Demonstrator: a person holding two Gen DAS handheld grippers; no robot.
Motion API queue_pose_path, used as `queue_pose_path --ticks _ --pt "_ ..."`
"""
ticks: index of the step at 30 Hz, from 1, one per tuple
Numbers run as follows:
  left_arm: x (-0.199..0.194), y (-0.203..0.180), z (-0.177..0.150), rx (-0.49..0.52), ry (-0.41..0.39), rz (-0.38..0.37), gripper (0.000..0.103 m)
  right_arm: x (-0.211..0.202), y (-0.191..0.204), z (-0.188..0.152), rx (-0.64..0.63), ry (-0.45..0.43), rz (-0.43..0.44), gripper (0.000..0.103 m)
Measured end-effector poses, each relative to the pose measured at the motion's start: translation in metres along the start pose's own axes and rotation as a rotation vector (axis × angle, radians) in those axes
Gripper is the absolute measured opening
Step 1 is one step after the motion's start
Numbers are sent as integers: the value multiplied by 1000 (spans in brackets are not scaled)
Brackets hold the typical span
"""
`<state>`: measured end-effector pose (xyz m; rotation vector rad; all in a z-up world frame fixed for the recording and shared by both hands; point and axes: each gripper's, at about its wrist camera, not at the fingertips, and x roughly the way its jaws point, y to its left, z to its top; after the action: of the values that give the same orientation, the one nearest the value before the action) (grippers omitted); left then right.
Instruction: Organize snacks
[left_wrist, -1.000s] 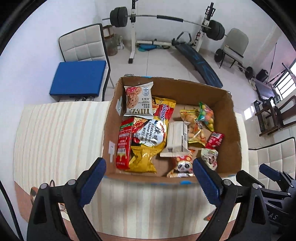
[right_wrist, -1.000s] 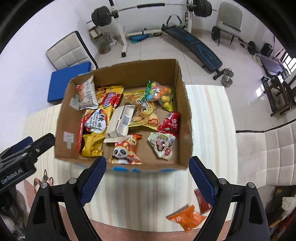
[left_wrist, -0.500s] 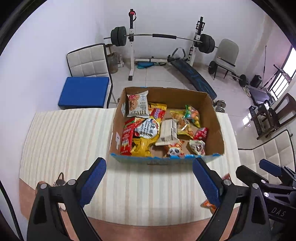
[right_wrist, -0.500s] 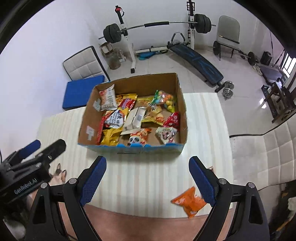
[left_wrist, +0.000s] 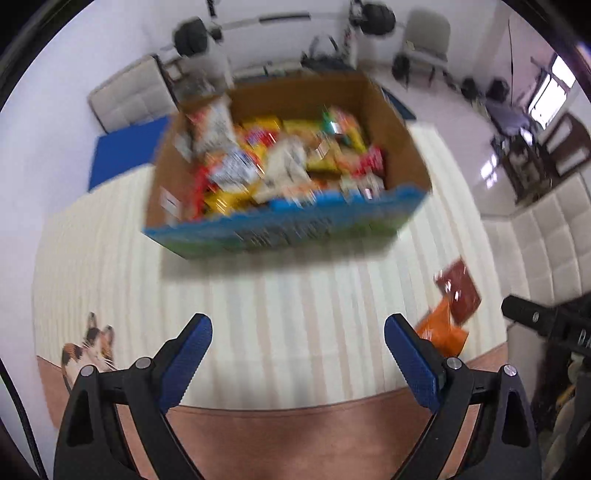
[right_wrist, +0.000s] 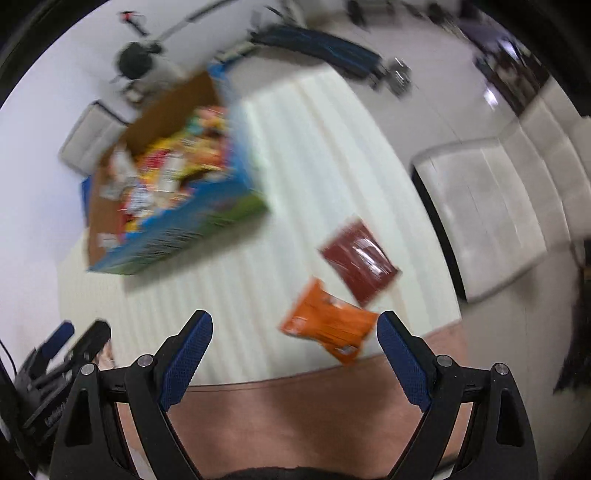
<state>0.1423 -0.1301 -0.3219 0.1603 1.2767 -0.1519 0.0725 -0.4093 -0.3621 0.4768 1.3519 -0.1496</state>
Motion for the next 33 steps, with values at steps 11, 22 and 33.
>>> queue_pose_path --ticks 11,22,33 --pt "123 -75 -33 -342 465 -428 95 67 -93 31 61 123 -59 93" --pt "160 -138 -35 -416 505 -379 87 70 -117 61 -51 142 -82 91" --pt "151 -129 -53 -296 443 -213 81 109 -68 75 -241 221 -73 88"
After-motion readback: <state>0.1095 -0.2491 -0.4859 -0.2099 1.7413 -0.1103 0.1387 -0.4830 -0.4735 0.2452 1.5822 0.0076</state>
